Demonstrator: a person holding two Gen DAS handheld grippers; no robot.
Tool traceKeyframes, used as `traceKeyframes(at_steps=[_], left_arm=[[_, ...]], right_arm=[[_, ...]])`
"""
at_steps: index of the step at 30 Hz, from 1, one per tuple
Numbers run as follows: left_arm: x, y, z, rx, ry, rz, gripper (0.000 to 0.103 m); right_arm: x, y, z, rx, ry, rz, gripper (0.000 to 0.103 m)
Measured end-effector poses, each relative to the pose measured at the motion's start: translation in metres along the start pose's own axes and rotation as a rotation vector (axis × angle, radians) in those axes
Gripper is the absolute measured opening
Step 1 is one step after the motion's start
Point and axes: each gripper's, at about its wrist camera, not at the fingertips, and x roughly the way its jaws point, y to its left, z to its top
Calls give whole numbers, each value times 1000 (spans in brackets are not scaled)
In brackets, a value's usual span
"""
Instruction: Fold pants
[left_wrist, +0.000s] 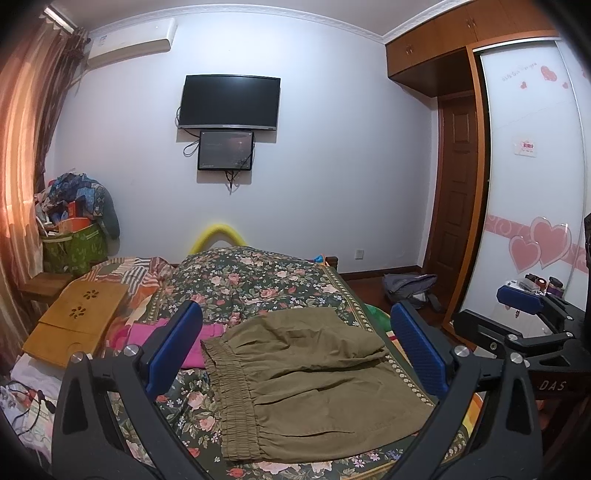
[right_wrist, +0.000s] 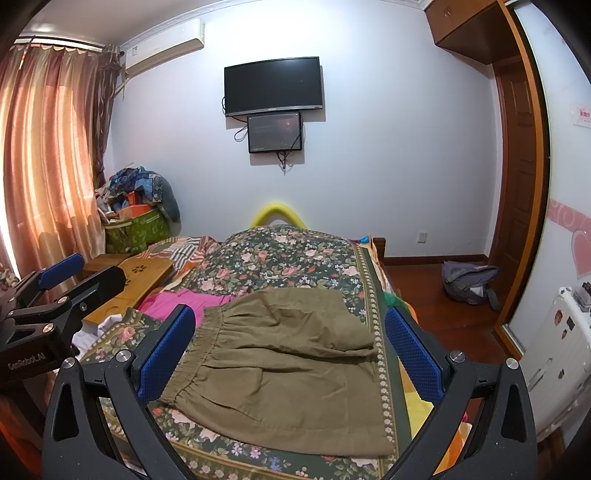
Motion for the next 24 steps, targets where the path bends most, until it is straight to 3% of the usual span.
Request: traceKeyframes(at_steps=[24], left_arm=[[4, -2, -3, 14, 12, -2, 103]], right_arm=[[-1, 2, 1, -5, 6, 1, 102]])
